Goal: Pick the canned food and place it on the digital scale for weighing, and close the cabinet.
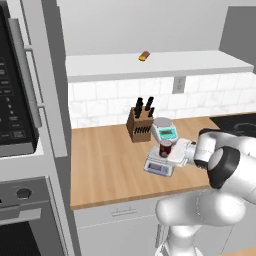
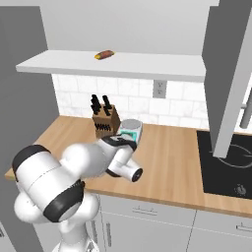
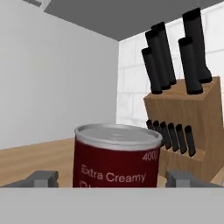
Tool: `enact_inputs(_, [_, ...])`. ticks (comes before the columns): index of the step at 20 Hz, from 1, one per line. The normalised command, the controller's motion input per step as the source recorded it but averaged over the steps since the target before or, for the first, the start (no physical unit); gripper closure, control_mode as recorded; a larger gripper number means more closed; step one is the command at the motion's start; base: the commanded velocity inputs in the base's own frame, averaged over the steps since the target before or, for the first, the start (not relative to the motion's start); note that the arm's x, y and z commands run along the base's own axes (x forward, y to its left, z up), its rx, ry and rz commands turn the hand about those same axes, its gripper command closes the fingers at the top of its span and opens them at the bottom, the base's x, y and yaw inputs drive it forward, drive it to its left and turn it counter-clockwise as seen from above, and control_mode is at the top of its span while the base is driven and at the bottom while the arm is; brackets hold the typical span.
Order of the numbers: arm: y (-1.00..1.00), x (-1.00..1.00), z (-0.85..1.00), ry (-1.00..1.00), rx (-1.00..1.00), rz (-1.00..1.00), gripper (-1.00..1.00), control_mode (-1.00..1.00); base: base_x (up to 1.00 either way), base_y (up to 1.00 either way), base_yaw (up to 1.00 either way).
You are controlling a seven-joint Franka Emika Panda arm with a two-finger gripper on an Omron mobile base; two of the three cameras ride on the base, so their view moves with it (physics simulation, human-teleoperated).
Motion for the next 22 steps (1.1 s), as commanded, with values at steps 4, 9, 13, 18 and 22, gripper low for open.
enact_inputs(4, [0.0,-0.39,0.44,-0.31,0.0,0.0,-1.0,-1.0,0.0,0.0,0.0])
enact_inputs(9, [-0.18,-0.57,0.66,-0.39,0.0,-0.04,-1.0,-1.0,0.0,0.0,0.0])
enact_inputs(13, [-0.37,-0.62,0.78,-0.33,0.0,-0.04,-1.0,-1.0,0.0,0.0,0.0])
enact_inputs(18, [-0.37,-0.57,0.81,-0.36,0.03,-0.02,-1.0,-1.0,0.0,0.0,0.0])
enact_inputs(22, [-0.44,-0.54,0.84,-0.41,0.02,-0.03,-1.0,-1.0,0.0,0.0,0.0])
